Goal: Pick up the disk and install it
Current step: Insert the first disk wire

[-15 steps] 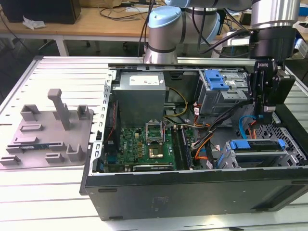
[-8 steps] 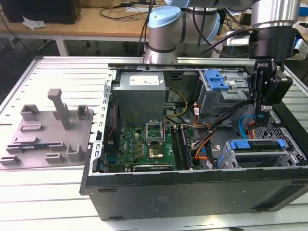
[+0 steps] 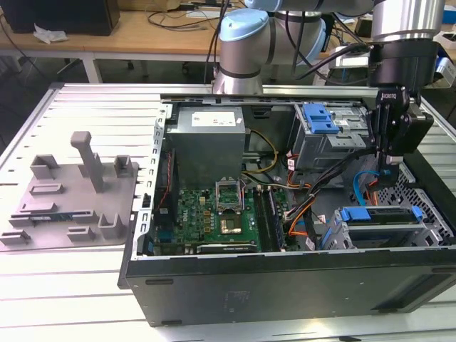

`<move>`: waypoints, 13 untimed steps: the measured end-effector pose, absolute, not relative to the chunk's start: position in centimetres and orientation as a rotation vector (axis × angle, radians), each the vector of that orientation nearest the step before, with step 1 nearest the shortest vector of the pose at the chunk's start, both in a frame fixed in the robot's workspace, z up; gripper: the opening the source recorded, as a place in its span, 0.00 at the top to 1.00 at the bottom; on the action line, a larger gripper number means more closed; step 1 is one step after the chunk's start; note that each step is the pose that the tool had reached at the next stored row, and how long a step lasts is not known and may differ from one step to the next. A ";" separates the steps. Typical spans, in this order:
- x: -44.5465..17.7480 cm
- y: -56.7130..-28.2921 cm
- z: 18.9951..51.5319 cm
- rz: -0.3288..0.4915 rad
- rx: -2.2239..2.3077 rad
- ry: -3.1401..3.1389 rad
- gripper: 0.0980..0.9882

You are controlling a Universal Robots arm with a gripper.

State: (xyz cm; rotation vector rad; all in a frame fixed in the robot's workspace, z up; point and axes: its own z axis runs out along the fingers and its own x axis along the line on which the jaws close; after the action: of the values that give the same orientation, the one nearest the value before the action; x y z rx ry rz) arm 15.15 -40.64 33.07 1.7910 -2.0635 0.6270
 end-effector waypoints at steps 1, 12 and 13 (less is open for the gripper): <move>15.2 -40.6 33.1 0.627 1.791 -2.063 0.93; 16.2 -40.7 33.5 0.620 1.790 -2.061 0.93; 16.2 -40.9 33.7 0.618 1.791 -2.062 0.93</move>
State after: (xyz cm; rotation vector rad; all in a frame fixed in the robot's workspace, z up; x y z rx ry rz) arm 16.22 -40.86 33.71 1.7914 -2.0621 0.6181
